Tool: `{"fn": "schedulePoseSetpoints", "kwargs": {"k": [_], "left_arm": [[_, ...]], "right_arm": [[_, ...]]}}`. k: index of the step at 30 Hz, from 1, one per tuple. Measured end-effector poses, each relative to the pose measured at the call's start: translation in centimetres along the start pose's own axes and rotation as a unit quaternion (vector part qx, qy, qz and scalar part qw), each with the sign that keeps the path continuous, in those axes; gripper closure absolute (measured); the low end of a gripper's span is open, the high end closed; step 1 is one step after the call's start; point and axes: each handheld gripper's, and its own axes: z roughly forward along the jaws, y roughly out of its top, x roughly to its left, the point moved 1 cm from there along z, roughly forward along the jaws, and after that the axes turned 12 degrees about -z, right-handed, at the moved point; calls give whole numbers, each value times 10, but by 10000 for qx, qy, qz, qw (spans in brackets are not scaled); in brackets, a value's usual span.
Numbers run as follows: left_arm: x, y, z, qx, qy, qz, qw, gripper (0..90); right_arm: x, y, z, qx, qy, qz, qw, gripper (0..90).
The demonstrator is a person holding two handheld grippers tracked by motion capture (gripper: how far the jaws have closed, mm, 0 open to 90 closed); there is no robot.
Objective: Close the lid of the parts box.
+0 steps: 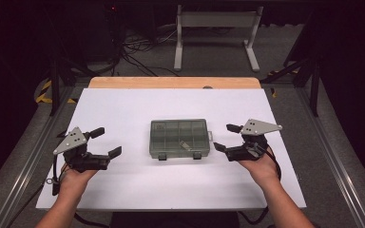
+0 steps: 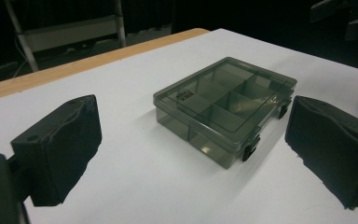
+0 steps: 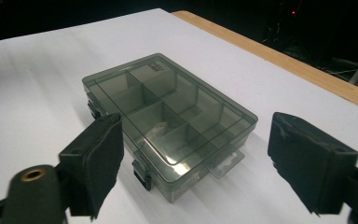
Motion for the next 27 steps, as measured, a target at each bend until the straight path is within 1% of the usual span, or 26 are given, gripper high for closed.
{"fn": "schedulePoseSetpoints", "kwargs": {"k": [1, 2, 3, 6, 9, 11, 12, 15, 16, 18, 19, 24, 25, 27], "left_arm": [[1, -3, -2, -39, -10, 30, 10000, 45], [1, -3, -2, -39, -10, 30, 10000, 45], [2, -5, -2, -115, -13, 26, 9999, 45], [4, -9, -5, -231, -10, 42, 9997, 40], [5, -13, -7, -212, 1, 72, 9997, 36], [5, -15, -8, -249, 2, 108, 9996, 30], [5, -16, -9, -219, 13, 143, 9997, 30], [6, -21, -10, -294, 39, 171, 9994, 27], [7, -22, -11, -281, 45, 181, 9994, 25], [8, -26, -11, -366, 48, 153, 9992, 22], [9, -27, -12, -376, 37, 150, 9992, 20], [15, -37, -12, -410, 73, 81, 9991, 16], [16, -38, -13, -379, 86, 68, 9992, 16], [18, -41, -12, -414, 87, 9, 9991, 16]], "right_arm": [[-1, -4, -2, -77, -79, 35, 9999, 146], [-1, -4, -2, -77, -79, 35, 9999, 146], [-1, -5, -3, -117, -98, 60, 9999, 140], [-1, -11, -7, -216, -220, 38, 9995, 100], [0, -16, -9, -276, -257, 7, 9993, 71], [1, -21, -12, -307, -313, -11, 9990, 53], [1, -21, -12, -307, -313, -11, 9990, 53], [2, -27, -14, -422, -344, 6, 9985, 40], [3, -29, -14, -424, -376, 3, 9984, 36], [3, -33, -14, -436, -392, 7, 9983, 30], [4, -35, -14, -428, -385, 37, 9983, 27], [7, -44, -13, -421, -440, -2, 9981, 19], [8, -47, -12, -432, -419, -2, 9982, 18], [10, -50, -10, -416, -393, 2, 9984, 17]]}}
